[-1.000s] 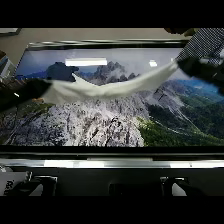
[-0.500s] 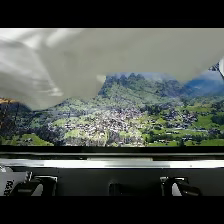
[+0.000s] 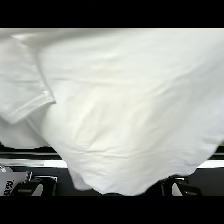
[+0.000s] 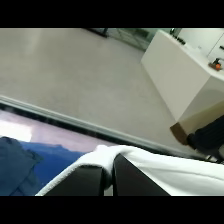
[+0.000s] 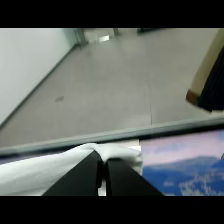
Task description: Fold the clothes and pants, and hang the long-sleeved shirts on hangers.
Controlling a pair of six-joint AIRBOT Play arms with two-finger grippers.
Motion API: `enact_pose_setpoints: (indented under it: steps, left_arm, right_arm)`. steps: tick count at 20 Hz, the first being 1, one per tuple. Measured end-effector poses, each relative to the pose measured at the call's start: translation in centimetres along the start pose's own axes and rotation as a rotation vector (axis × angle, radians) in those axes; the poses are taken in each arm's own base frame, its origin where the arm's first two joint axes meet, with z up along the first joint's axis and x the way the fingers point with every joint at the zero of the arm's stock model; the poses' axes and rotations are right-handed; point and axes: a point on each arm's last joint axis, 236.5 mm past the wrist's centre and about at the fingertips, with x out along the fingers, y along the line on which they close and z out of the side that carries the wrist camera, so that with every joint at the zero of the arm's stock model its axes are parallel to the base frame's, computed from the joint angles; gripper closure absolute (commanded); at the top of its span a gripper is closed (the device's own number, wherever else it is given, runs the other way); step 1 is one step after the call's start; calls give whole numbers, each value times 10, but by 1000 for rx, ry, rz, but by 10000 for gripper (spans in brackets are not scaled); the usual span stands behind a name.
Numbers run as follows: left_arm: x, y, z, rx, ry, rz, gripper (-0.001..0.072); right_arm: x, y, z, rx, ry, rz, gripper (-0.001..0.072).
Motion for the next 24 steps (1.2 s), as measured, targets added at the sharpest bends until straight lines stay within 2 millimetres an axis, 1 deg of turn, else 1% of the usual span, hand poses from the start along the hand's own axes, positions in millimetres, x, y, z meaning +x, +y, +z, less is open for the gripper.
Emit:
enact_pose_setpoints:
  steps: [1,2,3,5,6,7,8,10,11,12,13,14,15,16,17,20,22,24]
  left_arm:
    - [20,6,-15,18,52,11,690]
    - [45,15,-36,36,126,26,690]
    - [70,25,-59,49,200,38,690]
    - [127,50,-118,68,376,72,690]
    - [152,62,-146,74,450,86,688]
    - [177,74,-175,75,513,95,688]
    - [202,86,-207,73,579,102,688]
    - [248,105,-264,67,651,96,689]
    - [267,113,-290,63,680,92,689]
    - [285,121,-316,59,704,87,689]
    - [300,128,-339,52,723,87,689]
    - [310,134,-358,48,742,89,689]
    - [316,140,-375,45,765,92,689]
    - [320,144,-388,41,782,94,689]
    - [322,147,-397,39,793,95,689]
    - [320,151,-419,40,854,92,689]
    - [311,152,-431,36,915,89,689]
    - [300,155,-439,27,976,90,689]
  right_arm:
    - [26,-14,-24,28,101,-11,680]
    - [52,-29,-50,54,202,-24,680]
    - [81,-47,-82,81,313,-36,680]
    - [129,-83,-149,134,518,-62,680]
    - [150,-100,-181,159,601,-71,680]
    - [170,-119,-217,187,688,-85,680]
    - [187,-137,-252,210,764,-98,680]
    - [218,-164,-308,256,847,-109,680]
    - [233,-178,-337,273,881,-115,680]
    - [248,-190,-362,288,895,-115,680]
    - [259,-198,-383,295,904,-117,680]
    - [269,-206,-404,304,914,-120,680]
    - [275,-211,-420,310,923,-123,680]
    - [279,-214,-432,315,932,-125,680]
    - [282,-215,-441,319,941,-124,680]
    - [280,-212,-458,326,981,-112,680]
    - [271,-210,-468,335,1034,-113,680]
    - [258,-208,-476,346,1099,-123,680]
